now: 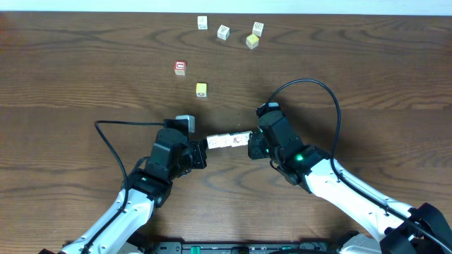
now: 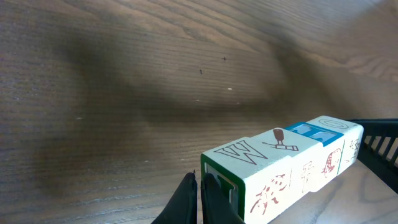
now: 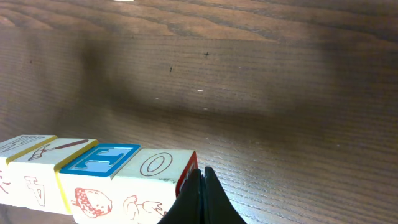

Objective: Lift 4 blocks

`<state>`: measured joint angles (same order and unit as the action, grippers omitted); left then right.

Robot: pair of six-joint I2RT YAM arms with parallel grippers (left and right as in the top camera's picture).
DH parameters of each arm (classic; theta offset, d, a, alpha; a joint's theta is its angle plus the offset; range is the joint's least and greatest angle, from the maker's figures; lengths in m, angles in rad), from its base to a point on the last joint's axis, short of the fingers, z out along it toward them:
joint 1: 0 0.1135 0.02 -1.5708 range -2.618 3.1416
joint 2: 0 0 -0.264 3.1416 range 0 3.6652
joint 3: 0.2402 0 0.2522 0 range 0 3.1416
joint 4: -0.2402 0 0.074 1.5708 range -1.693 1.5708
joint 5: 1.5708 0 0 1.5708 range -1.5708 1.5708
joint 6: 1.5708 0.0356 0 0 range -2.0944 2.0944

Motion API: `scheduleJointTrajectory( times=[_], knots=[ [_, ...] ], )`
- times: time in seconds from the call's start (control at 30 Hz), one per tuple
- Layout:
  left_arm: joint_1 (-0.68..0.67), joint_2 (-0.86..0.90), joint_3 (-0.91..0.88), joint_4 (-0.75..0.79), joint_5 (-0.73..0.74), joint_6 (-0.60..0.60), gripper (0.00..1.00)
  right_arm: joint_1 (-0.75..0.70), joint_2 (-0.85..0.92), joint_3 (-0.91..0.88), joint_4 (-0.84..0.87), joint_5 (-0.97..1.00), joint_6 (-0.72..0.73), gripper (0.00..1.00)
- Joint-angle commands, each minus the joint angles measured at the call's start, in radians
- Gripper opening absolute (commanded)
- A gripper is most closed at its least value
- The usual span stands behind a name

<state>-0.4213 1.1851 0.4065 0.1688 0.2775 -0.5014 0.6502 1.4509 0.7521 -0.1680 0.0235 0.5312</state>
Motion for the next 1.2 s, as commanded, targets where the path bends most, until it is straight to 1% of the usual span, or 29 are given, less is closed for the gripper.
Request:
scheduleJointTrajectory(
  times=[0.0,1.17],
  knots=[
    [-0.061,0.012,0.048,0.042,0.201,-0.010,0.08,0.072,0.008,0.032,0.037,-0.245,0.022,0.01],
    [-0.063,0.039,0.042,0.042,0.201,-0.010,0.07,0.072,0.027,0.032,0.019,-0.245,0.022,0.01]
  ],
)
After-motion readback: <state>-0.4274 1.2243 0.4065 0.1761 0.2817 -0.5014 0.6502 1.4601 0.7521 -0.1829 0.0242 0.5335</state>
